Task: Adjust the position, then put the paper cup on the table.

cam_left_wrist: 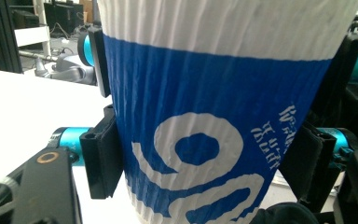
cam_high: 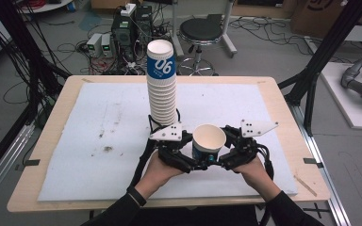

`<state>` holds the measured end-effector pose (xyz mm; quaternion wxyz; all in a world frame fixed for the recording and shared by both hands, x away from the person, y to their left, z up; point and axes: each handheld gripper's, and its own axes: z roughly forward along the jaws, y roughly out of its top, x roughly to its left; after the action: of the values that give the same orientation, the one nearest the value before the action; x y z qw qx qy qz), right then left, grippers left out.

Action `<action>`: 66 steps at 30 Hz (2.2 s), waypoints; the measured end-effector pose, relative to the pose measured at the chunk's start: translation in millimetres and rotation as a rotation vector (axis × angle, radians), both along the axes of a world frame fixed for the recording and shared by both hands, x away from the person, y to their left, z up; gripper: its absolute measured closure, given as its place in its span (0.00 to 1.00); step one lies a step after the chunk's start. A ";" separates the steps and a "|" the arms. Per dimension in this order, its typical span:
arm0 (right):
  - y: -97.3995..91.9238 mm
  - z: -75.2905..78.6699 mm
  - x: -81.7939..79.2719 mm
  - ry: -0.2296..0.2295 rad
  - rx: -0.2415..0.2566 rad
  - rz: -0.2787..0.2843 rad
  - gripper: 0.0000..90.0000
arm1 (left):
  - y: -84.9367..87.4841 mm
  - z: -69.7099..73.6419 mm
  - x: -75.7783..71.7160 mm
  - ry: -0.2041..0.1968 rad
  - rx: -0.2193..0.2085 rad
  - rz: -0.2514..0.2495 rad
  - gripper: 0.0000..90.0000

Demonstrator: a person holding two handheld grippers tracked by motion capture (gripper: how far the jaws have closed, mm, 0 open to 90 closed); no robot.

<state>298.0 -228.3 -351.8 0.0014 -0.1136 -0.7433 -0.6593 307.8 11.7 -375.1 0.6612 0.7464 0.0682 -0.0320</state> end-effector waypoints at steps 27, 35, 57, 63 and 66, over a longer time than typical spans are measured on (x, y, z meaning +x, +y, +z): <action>-19.6 5.6 6.0 -0.022 0.014 -0.059 0.23 | 29.1 8.9 -0.1 -0.069 0.049 0.121 0.17; -32.5 5.3 10.5 -0.040 0.005 -0.099 0.23 | 59.7 16.3 -5.0 -0.116 0.045 0.202 0.17; -53.0 2.9 20.3 -0.052 -0.015 -0.180 0.23 | 137.3 18.0 -18.3 -0.173 0.017 0.415 0.17; -56.0 5.2 18.7 -0.051 -0.013 -0.187 0.23 | 136.1 18.6 -21.6 -0.188 0.010 0.425 0.17; -57.8 7.0 17.5 -0.057 -0.013 -0.190 0.23 | 137.3 18.6 -25.6 -0.203 0.000 0.442 0.17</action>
<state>315.4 -286.1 -344.9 -0.0829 -0.1649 -0.7330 -0.6547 282.2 149.0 -356.5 0.6555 0.7127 0.1631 0.1889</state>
